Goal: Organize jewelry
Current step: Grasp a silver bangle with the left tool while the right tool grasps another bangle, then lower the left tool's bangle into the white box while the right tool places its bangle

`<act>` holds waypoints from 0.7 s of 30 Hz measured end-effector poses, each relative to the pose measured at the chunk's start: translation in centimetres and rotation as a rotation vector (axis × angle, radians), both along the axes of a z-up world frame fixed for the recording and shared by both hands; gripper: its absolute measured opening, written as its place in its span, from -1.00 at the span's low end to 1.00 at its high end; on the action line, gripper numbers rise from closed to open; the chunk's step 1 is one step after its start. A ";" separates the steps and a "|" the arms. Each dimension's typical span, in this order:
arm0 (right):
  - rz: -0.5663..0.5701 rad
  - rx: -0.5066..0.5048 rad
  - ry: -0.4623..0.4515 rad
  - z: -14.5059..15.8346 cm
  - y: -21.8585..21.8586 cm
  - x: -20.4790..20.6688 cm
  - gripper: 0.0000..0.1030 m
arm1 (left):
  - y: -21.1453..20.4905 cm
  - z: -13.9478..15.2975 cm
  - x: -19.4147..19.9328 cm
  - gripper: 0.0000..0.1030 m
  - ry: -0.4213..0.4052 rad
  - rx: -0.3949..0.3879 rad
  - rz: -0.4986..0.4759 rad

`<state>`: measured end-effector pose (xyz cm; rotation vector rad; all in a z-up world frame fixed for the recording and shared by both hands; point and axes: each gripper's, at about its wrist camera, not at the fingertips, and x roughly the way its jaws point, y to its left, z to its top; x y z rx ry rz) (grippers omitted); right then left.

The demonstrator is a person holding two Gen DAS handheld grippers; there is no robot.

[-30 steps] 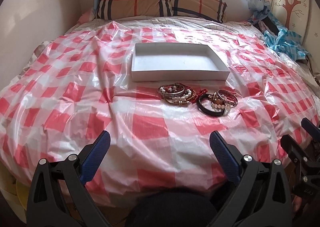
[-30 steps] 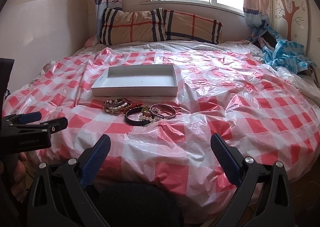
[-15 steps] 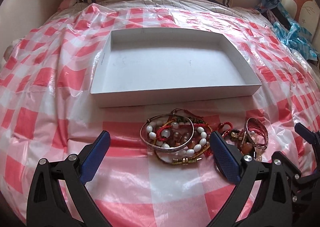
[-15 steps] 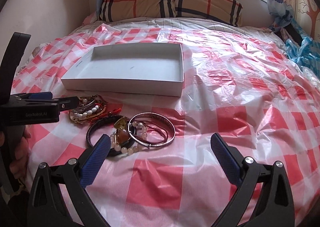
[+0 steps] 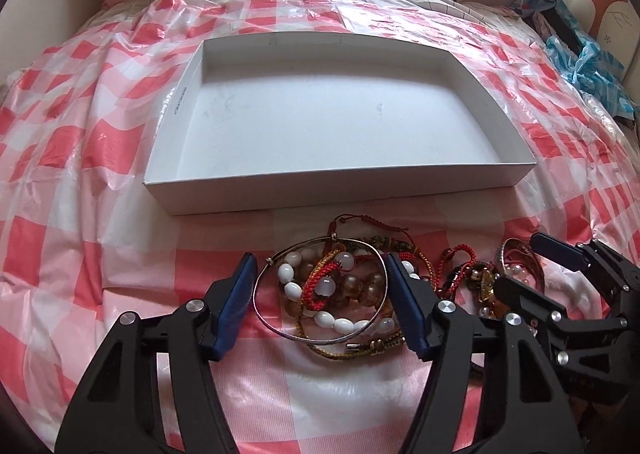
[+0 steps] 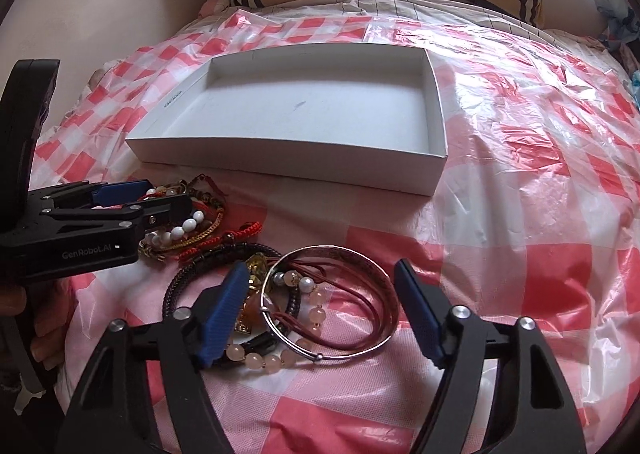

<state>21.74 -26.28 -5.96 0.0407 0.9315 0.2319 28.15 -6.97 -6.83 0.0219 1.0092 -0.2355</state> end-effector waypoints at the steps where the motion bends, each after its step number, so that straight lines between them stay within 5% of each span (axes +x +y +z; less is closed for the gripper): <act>1: -0.005 0.007 -0.002 0.0 -0.2 -0.1 0.25 | 0.3 0.3 -0.4 0.20 -0.007 -0.014 0.000; 21: -0.029 0.067 -0.136 3.3 0.0 -2.5 0.25 | 2.8 3.6 -3.4 0.20 -0.110 -0.060 0.031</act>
